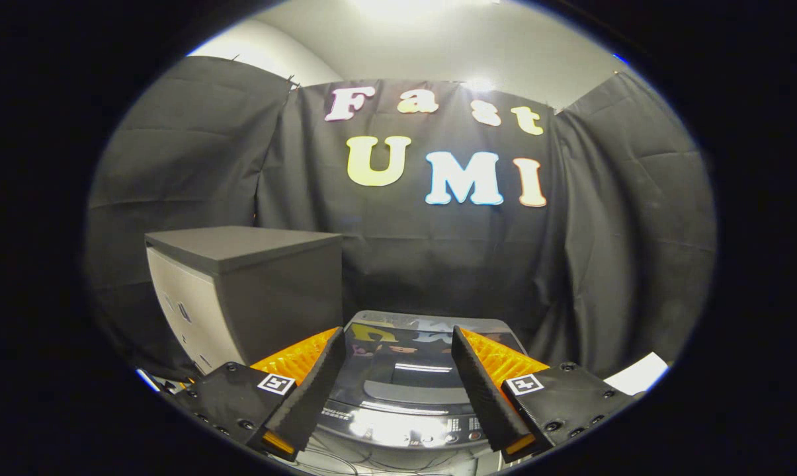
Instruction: Put the clothes into the washing machine and then close the washing machine lid.
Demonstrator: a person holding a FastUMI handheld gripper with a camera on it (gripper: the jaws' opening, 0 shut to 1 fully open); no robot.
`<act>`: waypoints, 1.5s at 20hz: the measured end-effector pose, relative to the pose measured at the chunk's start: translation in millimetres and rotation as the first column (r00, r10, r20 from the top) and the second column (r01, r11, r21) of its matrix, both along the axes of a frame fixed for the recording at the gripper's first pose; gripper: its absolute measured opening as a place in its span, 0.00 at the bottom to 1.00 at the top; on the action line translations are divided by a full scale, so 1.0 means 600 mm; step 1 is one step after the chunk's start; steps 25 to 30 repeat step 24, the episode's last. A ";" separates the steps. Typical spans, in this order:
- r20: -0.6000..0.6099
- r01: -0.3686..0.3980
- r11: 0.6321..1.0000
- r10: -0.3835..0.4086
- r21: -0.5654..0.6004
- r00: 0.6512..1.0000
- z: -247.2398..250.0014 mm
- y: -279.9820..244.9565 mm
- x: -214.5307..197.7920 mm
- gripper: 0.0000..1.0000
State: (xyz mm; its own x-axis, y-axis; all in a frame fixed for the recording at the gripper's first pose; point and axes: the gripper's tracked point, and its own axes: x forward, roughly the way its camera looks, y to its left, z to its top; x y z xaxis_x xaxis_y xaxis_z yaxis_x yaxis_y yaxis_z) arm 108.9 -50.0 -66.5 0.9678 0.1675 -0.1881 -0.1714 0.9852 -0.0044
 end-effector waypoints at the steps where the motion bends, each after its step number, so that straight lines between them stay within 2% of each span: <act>1: 0.005 0.013 1.000 -0.013 0.008 1.000 0.011 0.003 -0.029 1.00; 5: 0.033 0.045 0.999 -0.046 0.013 0.998 0.046 0.013 -0.113 1.00; 11: 0.094 0.058 0.998 -0.061 0.031 0.994 0.105 0.019 -0.187 1.00; 17: 0.106 0.076 0.996 -0.081 0.045 0.991 0.128 0.018 -0.217 1.00; 30: 0.124 0.085 0.996 -0.087 0.025 0.988 0.141 0.003 -0.227 0.99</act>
